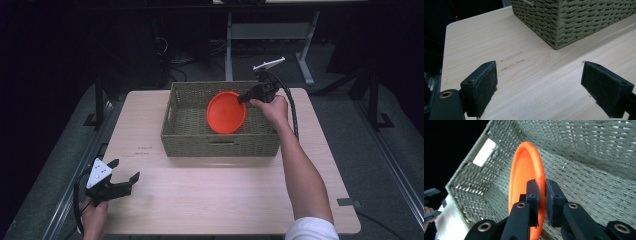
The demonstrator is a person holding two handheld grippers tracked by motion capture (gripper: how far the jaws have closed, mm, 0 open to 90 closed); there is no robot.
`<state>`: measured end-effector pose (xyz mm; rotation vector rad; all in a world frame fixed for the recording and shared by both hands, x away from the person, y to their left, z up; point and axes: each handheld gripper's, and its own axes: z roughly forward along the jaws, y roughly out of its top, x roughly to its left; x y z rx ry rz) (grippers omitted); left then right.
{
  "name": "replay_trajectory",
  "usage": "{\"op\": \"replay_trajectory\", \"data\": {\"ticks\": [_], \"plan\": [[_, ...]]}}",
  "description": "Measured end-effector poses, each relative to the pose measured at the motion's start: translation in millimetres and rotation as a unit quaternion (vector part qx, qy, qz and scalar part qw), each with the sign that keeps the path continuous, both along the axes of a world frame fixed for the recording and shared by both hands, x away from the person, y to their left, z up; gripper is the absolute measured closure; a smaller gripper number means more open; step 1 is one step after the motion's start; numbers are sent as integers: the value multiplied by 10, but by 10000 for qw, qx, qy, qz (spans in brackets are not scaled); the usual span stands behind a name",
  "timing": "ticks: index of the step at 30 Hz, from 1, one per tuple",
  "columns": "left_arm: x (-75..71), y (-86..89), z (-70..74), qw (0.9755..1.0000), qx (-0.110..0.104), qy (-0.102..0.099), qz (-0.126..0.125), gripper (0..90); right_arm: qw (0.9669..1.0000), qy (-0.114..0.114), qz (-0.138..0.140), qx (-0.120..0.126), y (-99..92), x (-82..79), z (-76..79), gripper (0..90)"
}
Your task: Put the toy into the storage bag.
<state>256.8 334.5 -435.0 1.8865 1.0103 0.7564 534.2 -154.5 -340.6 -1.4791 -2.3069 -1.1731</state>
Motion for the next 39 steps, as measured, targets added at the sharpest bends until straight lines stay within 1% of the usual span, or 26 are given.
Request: {"op": "replay_trajectory", "data": {"ticks": [2,6,9,12,14,17,26,30,32,33,39], "plan": [[1,-3,0,10000,-8,27,-11,130,10000,23,-11,18,7,1,-16,811],[-2,-4,-1,10000,10,1,-10,130,10000,33,13,-9,36,10,-36,811],[-3,6,-2,10000,-16,12,3,130,9999,53,88,-125,66,17,-61,811],[-6,5,-1,10000,-49,25,20,130,9997,117,78,-200,87,19,-90,810],[-8,1,1,10000,-17,12,5,130,9995,103,102,-281,104,23,-106,809],[-10,-8,-2,10000,-13,9,-8,130,9993,147,134,-326,123,29,-125,810],[-11,3,0,10000,-19,6,5,130,9972,296,165,-660,169,47,-209,807],[-9,-3,1,10000,-22,5,6,130,9972,300,159,-665,186,39,-232,802],[-15,-3,3,10000,-22,-7,6,129,9969,358,193,-670,186,46,-257,804],[-15,-2,4,10000,-15,-7,3,130,9965,372,132,-740,187,47,-272,804],[-3,-2,2,10000,-19,8,2,130,9967,467,81,-662,146,48,-303,797]]}}
